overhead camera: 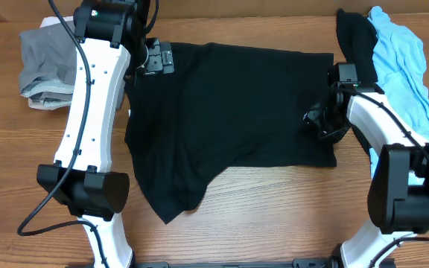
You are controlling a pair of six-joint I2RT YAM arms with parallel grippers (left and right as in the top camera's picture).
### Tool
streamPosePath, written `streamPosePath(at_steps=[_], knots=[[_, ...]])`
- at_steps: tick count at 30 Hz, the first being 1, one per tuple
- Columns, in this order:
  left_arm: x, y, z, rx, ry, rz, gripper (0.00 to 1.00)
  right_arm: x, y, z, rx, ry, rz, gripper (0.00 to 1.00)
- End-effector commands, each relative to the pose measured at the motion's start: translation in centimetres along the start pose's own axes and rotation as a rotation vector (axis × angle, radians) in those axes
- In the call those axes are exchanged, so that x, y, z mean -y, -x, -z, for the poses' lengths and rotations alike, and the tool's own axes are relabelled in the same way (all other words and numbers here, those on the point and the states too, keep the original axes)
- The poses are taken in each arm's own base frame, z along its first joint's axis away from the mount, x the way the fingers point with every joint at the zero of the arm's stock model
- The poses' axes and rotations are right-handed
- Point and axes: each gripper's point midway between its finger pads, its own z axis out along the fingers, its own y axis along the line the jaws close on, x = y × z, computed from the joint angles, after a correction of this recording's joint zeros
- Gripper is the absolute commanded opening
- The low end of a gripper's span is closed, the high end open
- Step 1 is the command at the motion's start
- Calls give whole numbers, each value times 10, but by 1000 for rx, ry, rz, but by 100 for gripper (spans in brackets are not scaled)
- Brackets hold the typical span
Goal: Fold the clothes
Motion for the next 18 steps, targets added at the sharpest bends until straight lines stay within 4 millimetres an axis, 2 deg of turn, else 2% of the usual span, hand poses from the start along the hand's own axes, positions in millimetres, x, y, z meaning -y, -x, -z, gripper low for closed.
streamPosePath(at_steps=[1, 5, 8, 10, 15, 17, 18], knots=[[-1, 3, -4, 3, 10, -22, 100, 5, -7, -19, -38, -33, 4, 59], [-2, 3, -4, 6, 13, -21, 100, 8, -10, -32, -63, -53, 3, 56], [-2, 3, -4, 6, 13, -30, 100, 8, -11, -34, -66, -56, -1, 56], [-2, 3, -4, 6, 13, -36, 100, 8, -10, -34, -65, -55, -1, 50], [-2, 4, -4, 9, 12, -35, 100, 12, -9, -32, -72, -63, -12, 30], [-2, 5, -4, 11, 11, -35, 100, 16, -8, -30, -78, -69, -23, 13], [-2, 5, -4, 12, 11, -35, 100, 18, -7, -28, -81, -72, -30, 9]])
